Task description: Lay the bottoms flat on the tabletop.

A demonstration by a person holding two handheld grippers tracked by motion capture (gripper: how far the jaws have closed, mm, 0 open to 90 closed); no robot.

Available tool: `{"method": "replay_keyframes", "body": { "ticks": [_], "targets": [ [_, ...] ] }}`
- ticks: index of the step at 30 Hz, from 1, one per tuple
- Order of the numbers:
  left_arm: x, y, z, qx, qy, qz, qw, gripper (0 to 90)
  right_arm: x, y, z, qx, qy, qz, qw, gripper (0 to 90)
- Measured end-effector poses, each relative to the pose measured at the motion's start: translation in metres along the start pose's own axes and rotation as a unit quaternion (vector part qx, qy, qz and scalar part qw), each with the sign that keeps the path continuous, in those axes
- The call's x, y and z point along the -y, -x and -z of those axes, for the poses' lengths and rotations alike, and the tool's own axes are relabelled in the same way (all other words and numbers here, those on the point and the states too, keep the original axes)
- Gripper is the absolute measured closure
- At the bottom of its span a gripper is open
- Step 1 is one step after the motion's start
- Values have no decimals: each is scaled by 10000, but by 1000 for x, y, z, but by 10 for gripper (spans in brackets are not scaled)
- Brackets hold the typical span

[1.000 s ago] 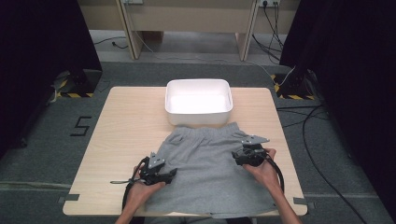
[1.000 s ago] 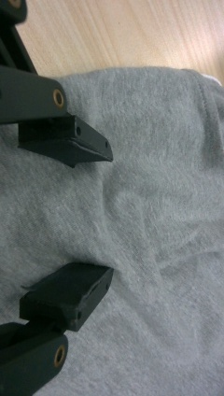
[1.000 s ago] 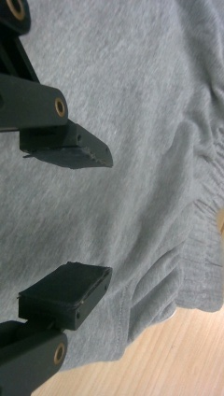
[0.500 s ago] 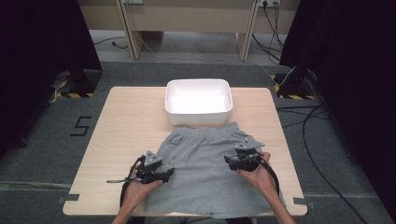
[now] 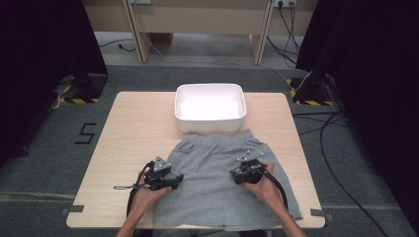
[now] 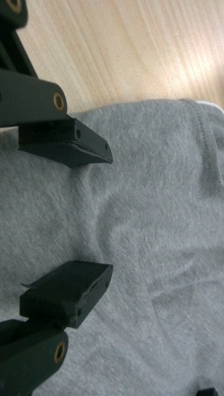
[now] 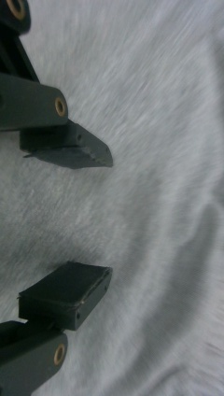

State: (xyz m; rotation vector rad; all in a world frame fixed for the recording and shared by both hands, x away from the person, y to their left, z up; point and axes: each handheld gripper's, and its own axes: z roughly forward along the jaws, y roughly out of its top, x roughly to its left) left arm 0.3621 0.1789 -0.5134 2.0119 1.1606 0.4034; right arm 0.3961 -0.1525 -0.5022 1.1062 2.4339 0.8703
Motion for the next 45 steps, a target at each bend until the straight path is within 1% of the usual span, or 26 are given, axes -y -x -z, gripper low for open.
{"method": "replay_keyframes", "body": {
  "ticks": [1, 3, 7, 12, 14, 17, 18, 19, 21, 23, 25, 27, 29, 31, 32, 33, 34, 35, 36, 40, 44, 45],
  "targets": [
    [0, -2, 0, -18, -10, -25, 10000, 397, -1, 0, -1, -34, -6, -47, 10000, 404],
    [0, -4, 0, -56, -17, 5, 10000, 407, -3, 0, -2, -12, -15, -8, 10000, 404],
    [-1, -9, 1, -105, -55, 11, 9999, 410, -6, -2, -7, -80, 27, -104, 9999, 403],
    [-1, -9, 4, -79, -112, -6, 9999, 408, -8, -3, -8, -70, 29, -81, 9999, 404],
    [-2, -11, 7, -33, -68, 79, 9999, 403, -9, -3, -4, -51, 111, -119, 9999, 403],
    [-8, -16, 12, -3, 68, 218, 9997, 394, -11, -5, 5, -107, 353, -163, 9992, 401],
    [-10, -18, 13, -14, 95, 239, 9997, 392, -12, -6, 8, -164, 410, -192, 9988, 401],
    [-14, -20, 14, -37, 118, 247, 9996, 390, -13, -8, 10, -212, 460, -232, 9984, 400],
    [-20, -23, 15, -56, 167, 291, 9994, 388, -14, -13, 12, -299, 513, -177, 9981, 399],
    [-26, -26, 15, -61, 195, 289, 9994, 387, -15, -20, 14, -385, 566, -141, 9976, 397],
    [-32, -27, 14, -39, 246, 366, 9990, 387, -17, -27, 16, -468, 599, -65, 9971, 397],
    [-37, -29, 12, -18, 279, 396, 9988, 387, -18, -34, 19, -514, 656, -3, 9965, 396],
    [-42, -30, 10, -57, 340, 365, 9987, 387, -19, -41, 21, -557, 731, 96, 9957, 396],
    [-45, -33, 7, 9, 424, 420, 9982, 383, -20, -46, 20, -561, 757, 139, 9955, 395],
    [-46, -34, 5, 73, 428, 444, 9981, 375, -21, -49, 18, -575, 760, 136, 9954, 394],
    [-46, -35, 3, 97, 398, 426, 9983, 371, -21, -52, 18, -617, 757, 169, 9951, 394],
    [-46, -36, 2, 82, 385, 434, 9983, 367, -21, -54, 18, -647, 768, 225, 9947, 393],
    [-47, -38, 0, 53, 369, 444, 9983, 363, -21, -57, 19, -687, 790, 228, 9942, 394],
    [-48, -40, -1, 52, 381, 492, 9980, 358, -21, -60, 20, -722, 820, 254, 9937, 394],
    [-53, -46, -4, 112, 415, 641, 9970, 346, -25, -72, 23, -856, 940, 329, 9913, 393],
    [-58, -49, -12, 87, 364, 651, 9972, 337, -26, -83, 22, -959, 936, 439, 9900, 393],
    [-60, -49, -14, 115, 369, 693, 9968, 333, -26, -86, 21, -975, 932, 460, 9898, 393]
  ]
}}
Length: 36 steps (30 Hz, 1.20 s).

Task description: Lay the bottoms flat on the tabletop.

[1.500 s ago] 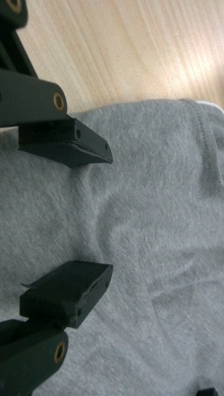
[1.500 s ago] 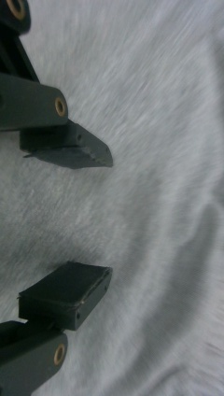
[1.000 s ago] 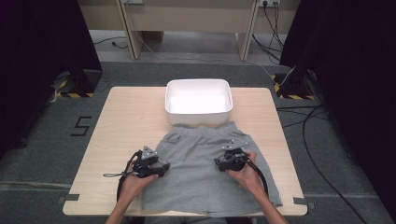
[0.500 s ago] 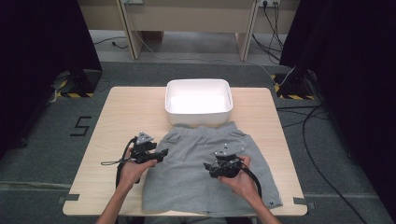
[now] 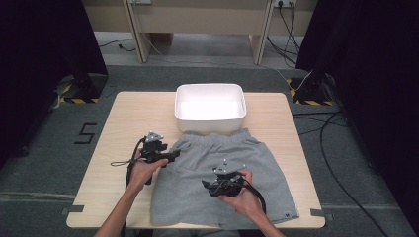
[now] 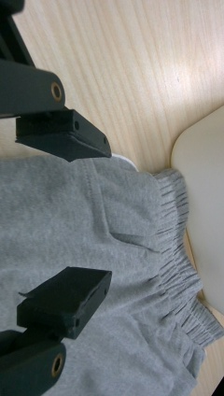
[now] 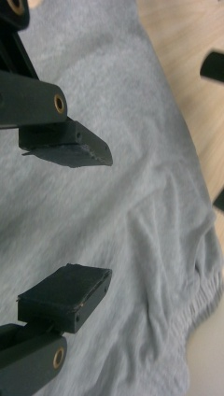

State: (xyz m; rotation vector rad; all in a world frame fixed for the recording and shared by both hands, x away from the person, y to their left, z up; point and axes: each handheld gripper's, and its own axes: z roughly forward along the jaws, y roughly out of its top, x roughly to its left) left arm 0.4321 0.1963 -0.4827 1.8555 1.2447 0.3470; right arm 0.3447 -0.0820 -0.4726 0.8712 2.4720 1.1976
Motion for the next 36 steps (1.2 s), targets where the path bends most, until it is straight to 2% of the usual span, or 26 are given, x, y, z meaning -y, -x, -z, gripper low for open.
{"method": "replay_keyframes", "body": {
  "ticks": [3, 7, 10, 18, 29, 36],
  "targets": [
    [-3, -1, -5, 6, 3, 64, 10000, 328, 0, -7, -3, -55, -23, 34, 10000, 393],
    [-9, 0, -10, 49, -12, 40, 10000, 322, -2, -14, -7, -126, -5, 103, 9999, 393],
    [-12, -1, -14, 113, 41, 117, 9999, 320, -3, -20, -9, -149, 12, 112, 9998, 393],
    [-18, -2, -22, 120, -18, 87, 9999, 307, -5, -34, -14, -259, 23, 203, 9995, 388],
    [-19, -8, -30, 90, 3, 233, 9997, 307, -5, -42, -20, -325, -17, 287, 9991, 385],
    [-17, -9, -36, 33, -83, 191, 9998, 308, -7, -47, -20, -358, 35, 298, 9989, 384]
  ]
}}
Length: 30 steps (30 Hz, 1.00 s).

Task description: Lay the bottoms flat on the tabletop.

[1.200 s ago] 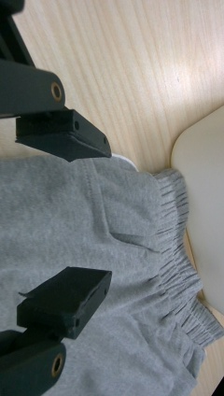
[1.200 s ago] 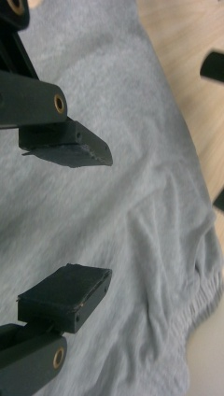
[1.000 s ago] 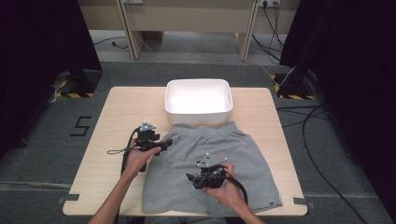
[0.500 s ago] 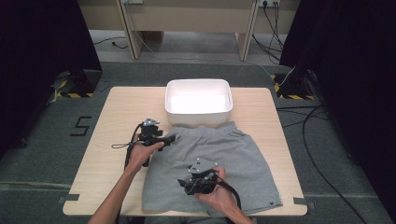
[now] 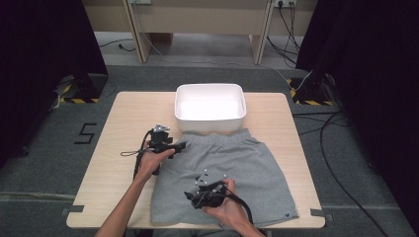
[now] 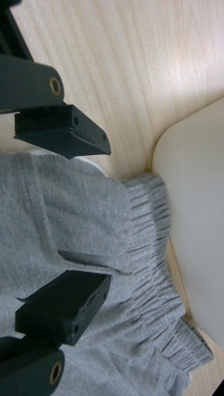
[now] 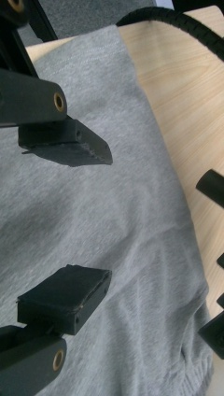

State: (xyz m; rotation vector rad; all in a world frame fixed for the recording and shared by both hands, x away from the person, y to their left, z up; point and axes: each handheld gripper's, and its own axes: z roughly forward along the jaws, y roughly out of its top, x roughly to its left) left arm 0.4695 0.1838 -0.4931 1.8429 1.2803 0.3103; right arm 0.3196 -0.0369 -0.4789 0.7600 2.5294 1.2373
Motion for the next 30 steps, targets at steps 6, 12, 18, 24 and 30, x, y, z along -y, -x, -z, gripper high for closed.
{"method": "replay_keyframes", "body": {
  "ticks": [6, 12, 18, 24, 30],
  "targets": [
    [-3, -1, -1, -33, 7, 0, 10000, 309, -3, -4, 0, -66, 23, 36, 10000, 382],
    [-11, 1, -1, -70, 57, -93, 9999, 308, -4, -7, -2, -89, 5, 24, 10000, 380],
    [-10, 1, -5, -39, -2, -99, 9999, 310, -6, -10, -5, -124, 44, 54, 9999, 378],
    [-11, -3, -7, -48, 60, -5, 10000, 311, -7, -14, -6, -163, 92, 37, 9998, 375],
    [-11, -8, -7, -78, 55, 62, 9999, 313, -8, -18, -7, -194, 124, 49, 9997, 372]
  ]
}}
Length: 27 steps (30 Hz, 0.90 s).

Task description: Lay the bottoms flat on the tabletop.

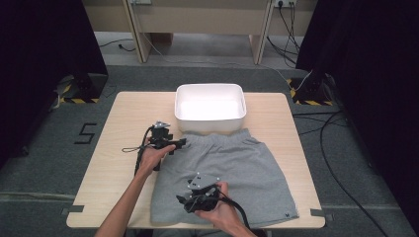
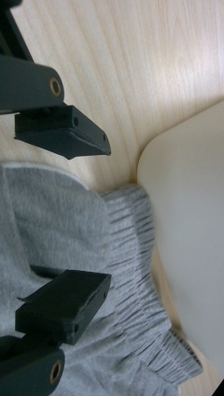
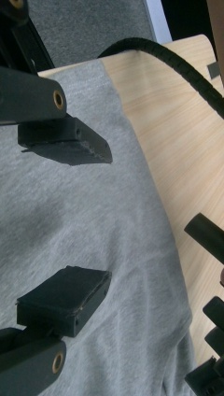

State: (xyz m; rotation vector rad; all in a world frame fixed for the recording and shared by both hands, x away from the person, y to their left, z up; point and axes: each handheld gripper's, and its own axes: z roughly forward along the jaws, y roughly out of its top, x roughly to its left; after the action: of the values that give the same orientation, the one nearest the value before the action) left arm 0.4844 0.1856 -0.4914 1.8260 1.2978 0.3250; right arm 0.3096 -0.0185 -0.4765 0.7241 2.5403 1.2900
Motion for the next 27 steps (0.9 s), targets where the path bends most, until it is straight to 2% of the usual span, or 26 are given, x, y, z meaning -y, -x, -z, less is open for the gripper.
{"method": "replay_keyframes", "body": {
  "ticks": [8, 11, 13, 17, 20, 27],
  "targets": [
    [0, -5, -1, -50, 3, 73, 10000, 313, -1, -8, -5, -89, -35, 93, 9999, 370],
    [-1, -2, -2, -31, -8, 38, 10000, 313, -1, -10, -6, -92, -31, 117, 9999, 369],
    [-3, 0, -3, -67, -78, -56, 9999, 309, -1, -10, -7, -105, -44, 103, 9999, 369],
    [-12, 8, -6, -38, -2, -116, 9999, 317, -1, -13, -8, -124, -62, 146, 9998, 369],
    [-16, 12, -12, -81, -186, -279, 9994, 309, -2, -16, -9, -171, -59, 161, 9997, 369],
    [-14, 12, -29, -131, -380, -226, 9989, 313, -3, -24, -13, -269, -90, 245, 9993, 368]
  ]
}}
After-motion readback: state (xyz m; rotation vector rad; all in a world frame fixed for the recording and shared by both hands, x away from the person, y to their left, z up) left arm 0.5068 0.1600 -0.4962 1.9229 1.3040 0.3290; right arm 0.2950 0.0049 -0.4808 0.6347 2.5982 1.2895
